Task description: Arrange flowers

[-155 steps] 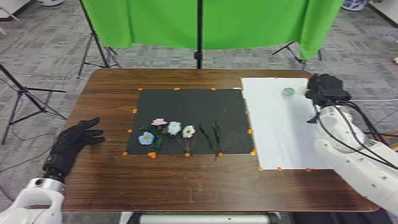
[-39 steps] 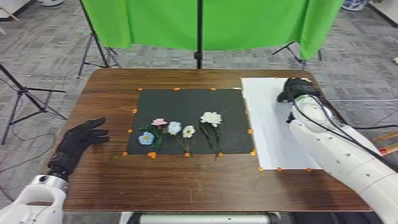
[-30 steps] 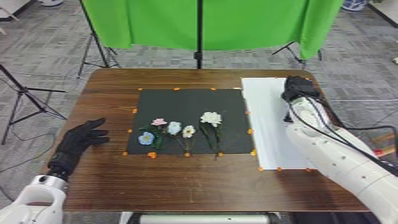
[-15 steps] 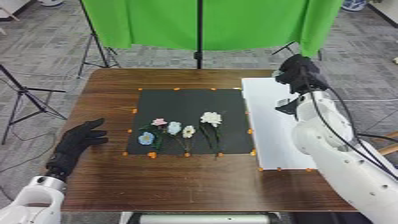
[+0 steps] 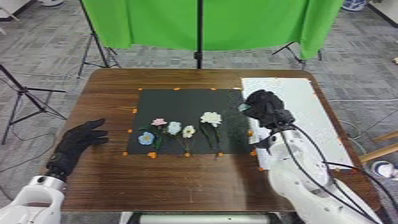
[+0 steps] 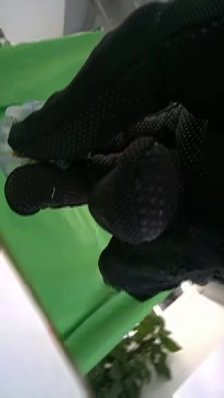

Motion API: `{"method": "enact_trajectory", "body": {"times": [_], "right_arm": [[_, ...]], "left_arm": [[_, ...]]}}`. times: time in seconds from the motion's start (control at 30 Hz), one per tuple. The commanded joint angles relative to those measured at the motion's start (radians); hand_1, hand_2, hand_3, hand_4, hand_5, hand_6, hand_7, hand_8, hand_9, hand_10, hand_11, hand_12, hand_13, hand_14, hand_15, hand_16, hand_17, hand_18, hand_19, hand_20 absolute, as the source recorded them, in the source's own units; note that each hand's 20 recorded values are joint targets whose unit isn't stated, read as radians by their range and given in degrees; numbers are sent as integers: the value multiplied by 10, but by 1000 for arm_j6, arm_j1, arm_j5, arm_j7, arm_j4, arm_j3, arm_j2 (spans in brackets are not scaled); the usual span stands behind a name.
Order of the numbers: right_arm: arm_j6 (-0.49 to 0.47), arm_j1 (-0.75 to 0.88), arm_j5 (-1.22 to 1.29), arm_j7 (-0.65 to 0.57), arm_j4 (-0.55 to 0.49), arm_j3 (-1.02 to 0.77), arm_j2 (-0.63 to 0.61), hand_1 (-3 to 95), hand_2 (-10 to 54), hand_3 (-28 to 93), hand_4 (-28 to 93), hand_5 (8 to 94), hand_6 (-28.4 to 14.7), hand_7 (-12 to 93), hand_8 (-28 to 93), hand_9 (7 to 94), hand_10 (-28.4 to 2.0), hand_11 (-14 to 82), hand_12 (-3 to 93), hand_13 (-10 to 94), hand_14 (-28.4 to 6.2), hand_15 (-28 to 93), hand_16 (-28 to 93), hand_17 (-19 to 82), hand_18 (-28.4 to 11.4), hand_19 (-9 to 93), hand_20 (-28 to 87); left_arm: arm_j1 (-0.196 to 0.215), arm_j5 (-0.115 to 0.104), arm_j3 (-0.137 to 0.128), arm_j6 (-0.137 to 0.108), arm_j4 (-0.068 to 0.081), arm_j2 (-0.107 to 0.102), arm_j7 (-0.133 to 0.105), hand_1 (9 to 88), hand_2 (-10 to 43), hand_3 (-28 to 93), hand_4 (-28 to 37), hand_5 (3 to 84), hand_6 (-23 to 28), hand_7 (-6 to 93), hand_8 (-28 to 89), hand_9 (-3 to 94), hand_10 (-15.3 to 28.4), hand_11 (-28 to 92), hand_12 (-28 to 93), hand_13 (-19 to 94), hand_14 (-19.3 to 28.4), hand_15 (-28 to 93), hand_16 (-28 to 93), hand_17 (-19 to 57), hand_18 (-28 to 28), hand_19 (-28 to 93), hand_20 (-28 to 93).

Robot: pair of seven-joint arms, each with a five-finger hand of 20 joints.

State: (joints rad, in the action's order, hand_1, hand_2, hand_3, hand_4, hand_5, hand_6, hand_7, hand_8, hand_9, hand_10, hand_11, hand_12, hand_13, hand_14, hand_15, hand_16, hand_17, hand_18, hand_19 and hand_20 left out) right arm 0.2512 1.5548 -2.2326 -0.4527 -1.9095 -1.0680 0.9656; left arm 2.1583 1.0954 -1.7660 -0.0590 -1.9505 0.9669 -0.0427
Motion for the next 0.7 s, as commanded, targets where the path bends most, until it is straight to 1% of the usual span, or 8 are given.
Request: {"method": "enact_trajectory", "body": {"times": [0.03, 0.17, 0.33, 0.4, 0.43, 0.7], "right_arm": [[0, 21, -8, 23, 2, 37, 15, 589, -95, 594, -150, 750, -15, 242, 92, 867, -98, 95, 432, 906, -8, 607, 380, 640, -132, 932, 580], [-1, 26, -7, 32, 8, 49, 22, 583, -95, 591, -149, 748, -16, 243, 91, 865, -98, 95, 430, 904, -10, 609, 379, 639, -133, 932, 583], [9, 34, -20, 56, 17, 71, 32, 583, -95, 588, -149, 751, -15, 249, 91, 868, -96, 97, 428, 903, -12, 612, 376, 638, -134, 932, 584], [10, 40, -22, 50, 17, 77, 30, 583, -95, 587, -149, 754, -14, 252, 91, 871, -95, 98, 428, 903, -11, 612, 375, 638, -134, 932, 584], [13, 41, -23, 51, 20, 80, 31, 583, -95, 587, -149, 755, -13, 254, 91, 871, -95, 99, 428, 903, -11, 612, 375, 637, -134, 932, 584], [5, 50, -40, 54, 26, 77, 30, 572, -95, 582, -145, 754, -15, 260, 92, 870, -96, 103, 431, 901, -12, 614, 372, 635, -135, 932, 584]], "left_arm": [[3, 7, 5, 20, 3, 6, 18, 218, 179, 588, -283, 407, 44, 123, -64, 449, 148, 227, 126, 393, 205, 288, -17, 38, 151, 134, 156], [-1, 9, 7, 27, 5, 4, 20, 217, 178, 589, -283, 407, 44, 123, -64, 449, 148, 227, 126, 393, 204, 288, -16, 37, 151, 134, 156], [2, 10, 6, 28, 4, 5, 20, 217, 178, 590, -283, 406, 43, 123, -64, 448, 147, 227, 125, 392, 204, 287, -17, 37, 151, 134, 156], [-5, 11, 10, 35, 7, 4, 23, 218, 178, 589, -283, 406, 42, 123, -64, 448, 147, 227, 126, 392, 205, 287, -17, 37, 151, 134, 156], [-7, 12, 12, 34, 8, 3, 23, 218, 178, 589, -283, 406, 42, 124, -64, 447, 147, 226, 125, 392, 204, 287, -16, 37, 151, 133, 156], [-3, 14, 8, 36, 6, 1, 26, 219, 178, 587, -283, 407, 41, 124, -65, 447, 147, 225, 125, 392, 204, 286, -16, 37, 151, 133, 156]]}}
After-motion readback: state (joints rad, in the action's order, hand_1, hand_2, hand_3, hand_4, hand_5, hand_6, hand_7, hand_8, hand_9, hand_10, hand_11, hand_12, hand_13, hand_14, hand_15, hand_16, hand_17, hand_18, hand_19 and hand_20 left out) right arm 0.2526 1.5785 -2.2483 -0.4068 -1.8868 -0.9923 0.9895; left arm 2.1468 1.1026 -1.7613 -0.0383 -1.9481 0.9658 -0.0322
